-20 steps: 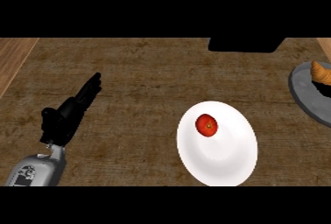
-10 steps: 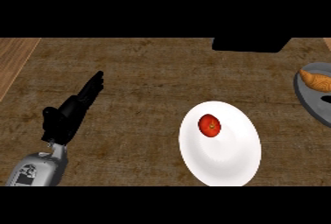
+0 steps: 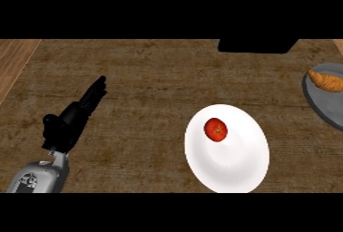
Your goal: Pick the croissant from the plate and place it in the pan
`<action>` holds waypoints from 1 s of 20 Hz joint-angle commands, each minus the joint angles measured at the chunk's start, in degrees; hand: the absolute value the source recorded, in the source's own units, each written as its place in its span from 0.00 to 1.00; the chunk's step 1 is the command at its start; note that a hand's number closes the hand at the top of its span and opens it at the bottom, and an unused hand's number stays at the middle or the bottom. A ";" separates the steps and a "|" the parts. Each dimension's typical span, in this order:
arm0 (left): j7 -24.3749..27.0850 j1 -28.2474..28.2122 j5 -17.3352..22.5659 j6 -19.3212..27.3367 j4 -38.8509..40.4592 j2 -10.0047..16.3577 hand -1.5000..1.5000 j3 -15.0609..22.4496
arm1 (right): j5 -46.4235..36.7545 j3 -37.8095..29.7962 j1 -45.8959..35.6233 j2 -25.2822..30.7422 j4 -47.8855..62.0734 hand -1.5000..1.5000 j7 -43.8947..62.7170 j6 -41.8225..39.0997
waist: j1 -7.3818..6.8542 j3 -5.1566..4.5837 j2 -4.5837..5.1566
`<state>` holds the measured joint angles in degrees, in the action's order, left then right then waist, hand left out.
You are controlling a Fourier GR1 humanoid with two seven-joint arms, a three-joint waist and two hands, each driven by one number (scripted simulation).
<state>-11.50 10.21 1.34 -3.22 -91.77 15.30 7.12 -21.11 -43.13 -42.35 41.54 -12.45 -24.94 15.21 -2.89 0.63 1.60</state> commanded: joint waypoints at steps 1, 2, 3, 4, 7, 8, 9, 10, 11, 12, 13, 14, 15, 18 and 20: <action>-0.62 -0.05 0.67 0.08 -0.80 -0.19 0.50 -0.70 | 5.33 -4.79 3.59 0.70 1.25 0.00 -6.09 -7.75 | 0.49 -0.02 -0.16; -0.41 -0.58 -0.11 0.52 -0.81 0.04 0.50 -0.73 | 5.79 -5.18 2.64 2.93 1.54 0.00 -4.50 -10.01 | 0.25 -0.09 -0.22; 1.55 -1.64 -1.41 0.69 -0.32 -0.53 0.50 0.50 | 5.81 -5.03 4.11 2.43 1.90 0.00 -6.41 -11.89 | 0.35 -0.11 -0.19; -0.65 -0.86 0.16 0.26 -1.81 -0.39 0.50 -0.27 | 6.14 -5.30 6.03 1.81 1.95 0.00 -9.10 -12.99 | 0.32 -0.06 -0.24; 2.34 -3.00 -1.20 0.21 0.36 -0.23 0.50 -0.16 | 8.32 -6.97 11.12 1.91 1.81 0.00 -15.52 -18.55 | 1.22 -0.16 -0.52; 1.78 -1.85 -1.32 0.61 0.77 -0.74 0.50 -0.13 | 8.11 -6.71 10.42 3.31 1.48 0.00 -15.44 -19.52 | 1.00 -0.14 -0.40; -0.01 -1.74 -0.62 0.03 0.00 -0.89 0.50 0.01 | 8.91 -7.24 11.30 2.78 0.72 0.00 -17.75 -18.90 | 1.37 -0.25 -0.74; -2.29 0.72 0.14 0.51 -1.57 -0.33 0.50 -1.57 | 9.14 -7.31 12.70 3.01 0.82 0.00 -19.58 -21.26 | 1.49 -0.21 -0.79; -0.70 -0.99 0.55 -0.87 -0.34 -0.06 0.50 -1.29 | 9.36 -7.48 13.53 3.40 0.76 0.00 -20.92 -21.69 | 1.35 -0.22 -0.72; -1.42 -1.10 -2.22 1.66 -0.38 -1.36 0.50 0.08 | 9.84 -7.79 15.44 3.99 1.09 0.00 -22.05 -23.51 | 1.69 -0.24 -0.83; -2.15 -2.79 -1.72 0.94 -3.92 -1.10 0.50 0.58 | 9.90 -7.66 16.27 1.29 1.14 0.00 -24.30 -20.86 | 1.31 -0.27 -0.98; 1.63 -3.24 -2.53 1.19 -0.25 -1.98 0.50 0.55 | 10.29 -7.54 15.30 5.11 0.96 0.00 -21.99 -25.40 | 1.66 -0.34 -0.97; -3.05 -5.33 1.37 -1.84 -6.06 1.77 0.50 -2.48 | 11.08 -8.05 19.17 4.11 1.01 0.00 -24.67 -25.75 | 1.77 -0.39 -1.31; 1.66 -3.70 -2.93 1.17 -0.53 -2.69 0.50 0.40 | 11.53 -7.50 19.19 0.58 1.54 0.00 -27.69 -24.98 | 1.86 -0.37 -1.08; 1.57 -1.21 -0.27 -1.58 2.92 -0.89 0.50 -3.10 | 12.45 -7.24 20.70 0.14 1.09 0.00 -29.01 -25.82 | 2.27 -0.44 -1.18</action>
<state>-11.07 7.64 -0.09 -3.11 -92.08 14.00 6.09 -9.99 -50.52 -24.29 42.91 -11.21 -50.66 -8.79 -1.04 0.27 0.55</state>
